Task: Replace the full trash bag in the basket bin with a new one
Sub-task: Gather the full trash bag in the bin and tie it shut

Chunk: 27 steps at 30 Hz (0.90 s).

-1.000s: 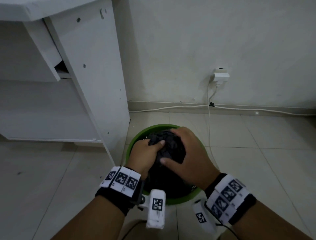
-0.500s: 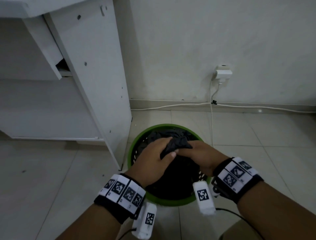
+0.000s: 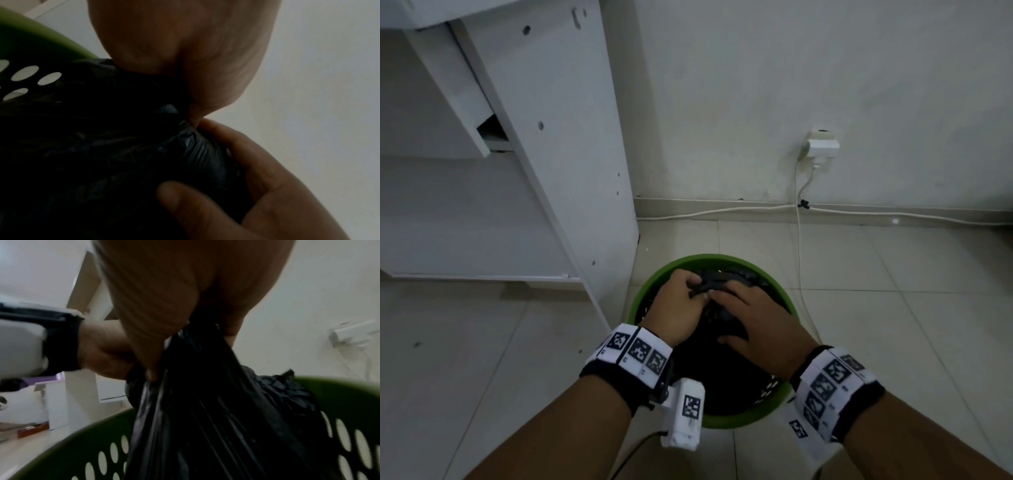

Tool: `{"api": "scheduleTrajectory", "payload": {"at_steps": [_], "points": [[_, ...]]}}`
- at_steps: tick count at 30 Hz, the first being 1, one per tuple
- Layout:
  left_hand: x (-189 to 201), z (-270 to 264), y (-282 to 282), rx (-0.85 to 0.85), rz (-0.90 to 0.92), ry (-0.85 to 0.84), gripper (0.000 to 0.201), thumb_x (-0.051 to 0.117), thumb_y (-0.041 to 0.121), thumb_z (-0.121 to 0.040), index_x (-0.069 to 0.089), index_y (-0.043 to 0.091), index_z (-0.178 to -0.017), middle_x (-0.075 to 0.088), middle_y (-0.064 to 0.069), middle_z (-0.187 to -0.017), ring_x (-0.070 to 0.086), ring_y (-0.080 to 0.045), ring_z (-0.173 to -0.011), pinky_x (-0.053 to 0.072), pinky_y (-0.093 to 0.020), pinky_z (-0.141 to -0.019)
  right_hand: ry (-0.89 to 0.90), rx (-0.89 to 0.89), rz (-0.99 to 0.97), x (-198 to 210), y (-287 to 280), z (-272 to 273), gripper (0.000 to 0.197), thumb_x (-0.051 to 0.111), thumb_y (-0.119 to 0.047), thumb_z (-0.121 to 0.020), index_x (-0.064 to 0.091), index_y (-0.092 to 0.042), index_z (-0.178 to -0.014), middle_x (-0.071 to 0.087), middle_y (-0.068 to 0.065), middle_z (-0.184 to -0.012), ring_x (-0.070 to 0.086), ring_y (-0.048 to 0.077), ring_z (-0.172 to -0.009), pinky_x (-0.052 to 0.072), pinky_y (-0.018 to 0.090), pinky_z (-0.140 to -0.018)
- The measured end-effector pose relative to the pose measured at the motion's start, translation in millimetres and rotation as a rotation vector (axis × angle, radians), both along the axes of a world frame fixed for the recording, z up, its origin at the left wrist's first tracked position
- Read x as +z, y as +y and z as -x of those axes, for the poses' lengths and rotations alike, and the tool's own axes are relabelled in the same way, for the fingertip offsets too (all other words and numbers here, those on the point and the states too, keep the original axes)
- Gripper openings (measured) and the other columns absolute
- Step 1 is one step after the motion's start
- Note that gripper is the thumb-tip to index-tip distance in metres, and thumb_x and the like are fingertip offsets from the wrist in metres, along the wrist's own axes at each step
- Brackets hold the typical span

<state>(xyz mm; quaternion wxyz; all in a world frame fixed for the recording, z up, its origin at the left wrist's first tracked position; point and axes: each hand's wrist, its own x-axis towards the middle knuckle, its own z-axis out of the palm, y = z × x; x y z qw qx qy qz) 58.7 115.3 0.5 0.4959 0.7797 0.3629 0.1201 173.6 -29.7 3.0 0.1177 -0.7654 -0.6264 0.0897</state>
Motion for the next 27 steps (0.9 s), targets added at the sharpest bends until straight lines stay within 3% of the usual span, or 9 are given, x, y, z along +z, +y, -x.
{"api": "scheduleTrajectory", "payload": {"at_steps": [3, 7, 11, 13, 15, 18, 23, 25, 27], "points": [[-5.2, 11.0, 0.4, -0.096, -0.022, 0.024, 0.035, 0.064, 0.029, -0.094, 0.054, 0.022, -0.127, 0.062, 0.001, -0.12, 0.061, -0.014, -0.109, 0.048, -0.029, -0.094, 0.154, -0.042, 0.002, -5.1, 1.5, -9.0, 0.057, 0.06, -0.035, -0.093, 0.042, -0.025, -0.145, 0.049, 0.001, -0.144, 0.049, 0.02, -0.128, 0.037, 0.031, -0.109], [-13.2, 33.7, 2.2, -0.199, -0.444, 0.097, 0.032, 0.064, 0.035, -0.093, 0.068, 0.03, -0.125, 0.057, 0.004, -0.115, 0.055, -0.012, -0.108, 0.044, -0.025, -0.094, 0.339, -0.127, -0.055, -8.0, 2.2, -13.8, 0.038, 0.065, -0.033, -0.091, 0.06, -0.027, -0.128, 0.065, -0.008, -0.124, 0.057, 0.006, -0.11, 0.037, 0.007, -0.09], [-13.2, 37.7, -10.2, -0.214, -0.316, 0.139, 0.047, 0.053, 0.043, -0.099, 0.056, 0.027, -0.142, 0.064, 0.0, -0.127, 0.059, -0.018, -0.12, 0.045, -0.022, -0.098, 0.453, -0.268, -0.143, -11.0, 6.6, -8.6, 0.026, 0.065, -0.028, -0.092, 0.068, -0.025, -0.117, 0.066, -0.013, -0.11, 0.056, 0.001, -0.097, 0.032, -0.007, -0.077], [-10.1, 33.2, -19.0, -0.145, -0.066, 0.065, 0.052, 0.05, 0.055, -0.095, 0.071, 0.018, -0.125, 0.071, -0.002, -0.123, 0.064, -0.02, -0.115, 0.049, -0.033, -0.104, 0.53, -0.379, -0.182, -13.7, 8.9, -0.4, 0.022, 0.063, -0.026, -0.093, 0.07, -0.025, -0.114, 0.066, -0.014, -0.101, 0.057, 0.002, -0.089, 0.038, -0.003, -0.076], [-6.7, 27.9, -21.4, -0.062, 0.139, -0.05, 0.075, 0.046, 0.069, -0.085, 0.07, -0.002, -0.091, 0.071, -0.023, -0.095, 0.069, -0.036, -0.09, 0.056, -0.049, -0.089, 0.676, -0.481, -0.236, -14.5, 12.2, 9.3, 0.019, 0.06, -0.022, -0.094, 0.071, -0.026, -0.109, 0.069, -0.011, -0.101, 0.063, 0.006, -0.09, 0.051, 0.016, -0.084], [6.7, 22.9, -22.8, -0.005, 0.313, -0.067, 0.084, 0.048, 0.077, -0.077, 0.072, -0.004, -0.088, 0.07, -0.029, -0.089, 0.069, -0.042, -0.086, 0.055, -0.049, -0.086, 0.788, -0.473, -0.263, -13.7, 19.7, 22.7, 0.019, 0.056, -0.016, -0.092, 0.068, -0.025, -0.104, 0.07, -0.007, -0.098, 0.065, 0.008, -0.09, 0.054, 0.034, -0.085], [15.4, 19.8, -18.2, 0.041, 0.454, -0.139, 0.042, 0.052, 0.051, -0.098, 0.073, 0.029, -0.068, 0.073, 0.014, -0.063, 0.068, -0.004, -0.071, 0.05, -0.029, -0.076, 0.499, -0.309, -0.127, -30.1, 37.8, 31.5, 0.058, 0.065, -0.054, -0.07, 0.052, -0.034, -0.123, 0.057, -0.01, -0.118, 0.052, 0.01, -0.115, 0.047, 0.029, -0.097], [20.3, 21.7, -19.2, -0.012, 0.419, -0.119, 0.035, 0.051, 0.052, -0.098, 0.07, 0.032, -0.076, 0.073, 0.015, -0.077, 0.066, -0.004, -0.081, 0.049, -0.028, -0.082, 0.252, -0.299, -0.052, -35.7, 45.2, 32.0, 0.067, 0.048, -0.066, -0.072, 0.05, -0.03, -0.128, 0.052, -0.008, -0.123, 0.045, 0.014, -0.12, 0.039, 0.025, -0.099], [19.0, 27.0, -18.7, -0.121, 0.3, -0.069, 0.051, 0.048, 0.068, -0.092, 0.072, 0.024, -0.081, 0.075, -0.005, -0.094, 0.07, -0.019, -0.092, 0.051, -0.039, -0.095, 0.156, -0.302, 0.024, -26.1, 49.1, 31.6, 0.064, 0.044, -0.06, -0.08, 0.049, -0.021, -0.131, 0.049, -0.001, -0.127, 0.046, 0.021, -0.121, 0.039, 0.027, -0.095]]}}
